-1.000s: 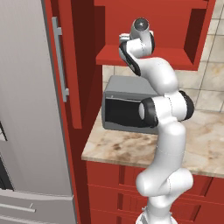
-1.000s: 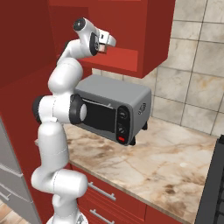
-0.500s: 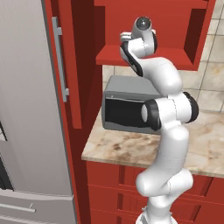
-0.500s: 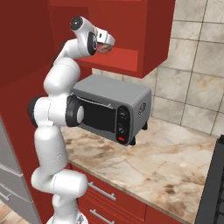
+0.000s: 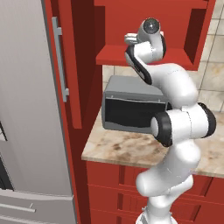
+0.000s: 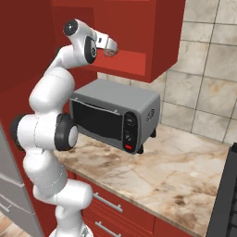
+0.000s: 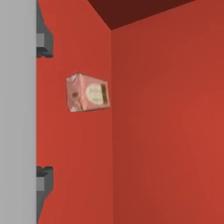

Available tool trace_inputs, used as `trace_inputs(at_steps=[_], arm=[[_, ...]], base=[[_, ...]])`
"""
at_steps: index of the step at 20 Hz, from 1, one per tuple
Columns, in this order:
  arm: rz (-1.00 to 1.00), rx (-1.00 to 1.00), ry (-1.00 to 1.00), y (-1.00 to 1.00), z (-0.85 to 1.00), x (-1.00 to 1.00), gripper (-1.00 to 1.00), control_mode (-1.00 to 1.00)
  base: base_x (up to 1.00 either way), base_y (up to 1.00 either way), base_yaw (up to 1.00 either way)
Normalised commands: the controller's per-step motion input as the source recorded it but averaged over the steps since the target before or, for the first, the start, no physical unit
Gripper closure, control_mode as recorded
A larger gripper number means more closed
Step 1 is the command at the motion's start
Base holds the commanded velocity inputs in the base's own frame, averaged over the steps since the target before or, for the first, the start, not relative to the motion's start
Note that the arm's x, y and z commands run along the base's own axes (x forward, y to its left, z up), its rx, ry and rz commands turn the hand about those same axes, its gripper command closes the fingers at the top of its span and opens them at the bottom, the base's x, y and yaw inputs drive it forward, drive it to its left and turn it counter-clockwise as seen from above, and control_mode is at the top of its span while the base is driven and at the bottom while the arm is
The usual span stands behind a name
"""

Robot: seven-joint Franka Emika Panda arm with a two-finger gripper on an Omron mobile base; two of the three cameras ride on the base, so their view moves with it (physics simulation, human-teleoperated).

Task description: Pick up the bar soap and sponge from the sink, and place them back in the cabinet, and close the cabinet door.

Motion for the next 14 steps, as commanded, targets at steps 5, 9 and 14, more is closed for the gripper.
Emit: trace_inputs(at_steps=[5,9,14], arm=[[0.00,0.00,-0.04,-0.05,0.00,-1.00,-1.00,-1.00],[0.00,0.00,0.02,0.00,0.00,-1.00,-1.00,-1.00],[0.00,0.00,0.13,0.00,0.04,-1.00,-1.00,-1.00]], base=[[0.00,0.00,0.00],[0.00,0.00,0.00],[0.00,0.00,0.00]])
